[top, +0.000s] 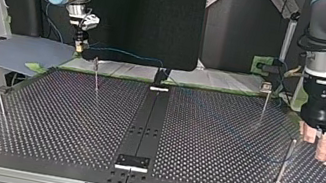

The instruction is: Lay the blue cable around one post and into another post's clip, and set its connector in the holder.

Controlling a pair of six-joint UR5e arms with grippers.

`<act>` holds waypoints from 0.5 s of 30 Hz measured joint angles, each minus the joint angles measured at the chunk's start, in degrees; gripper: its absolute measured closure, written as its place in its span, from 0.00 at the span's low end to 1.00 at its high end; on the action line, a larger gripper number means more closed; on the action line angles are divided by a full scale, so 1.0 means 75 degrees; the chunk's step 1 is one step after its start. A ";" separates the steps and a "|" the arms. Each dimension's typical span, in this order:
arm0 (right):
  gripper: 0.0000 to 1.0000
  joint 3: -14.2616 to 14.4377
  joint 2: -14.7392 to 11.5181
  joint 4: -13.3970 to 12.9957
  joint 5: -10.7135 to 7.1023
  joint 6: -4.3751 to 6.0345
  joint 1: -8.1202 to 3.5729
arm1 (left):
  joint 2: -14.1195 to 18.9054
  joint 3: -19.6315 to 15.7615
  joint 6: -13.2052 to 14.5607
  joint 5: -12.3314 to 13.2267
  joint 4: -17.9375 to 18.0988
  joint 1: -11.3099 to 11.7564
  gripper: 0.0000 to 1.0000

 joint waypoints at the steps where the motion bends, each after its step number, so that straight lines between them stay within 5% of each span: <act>1: 1.00 0.0000 -0.0002 0.0000 0.0000 0.0000 -0.0001 | 0.0000 0.0000 0.0076 0.0000 0.0002 0.0000 0.00; 15: 1.00 -0.0001 0.0001 0.0002 0.0000 0.0000 -0.0001 | 0.0003 0.0004 0.1135 0.0000 0.0011 -0.0021 0.00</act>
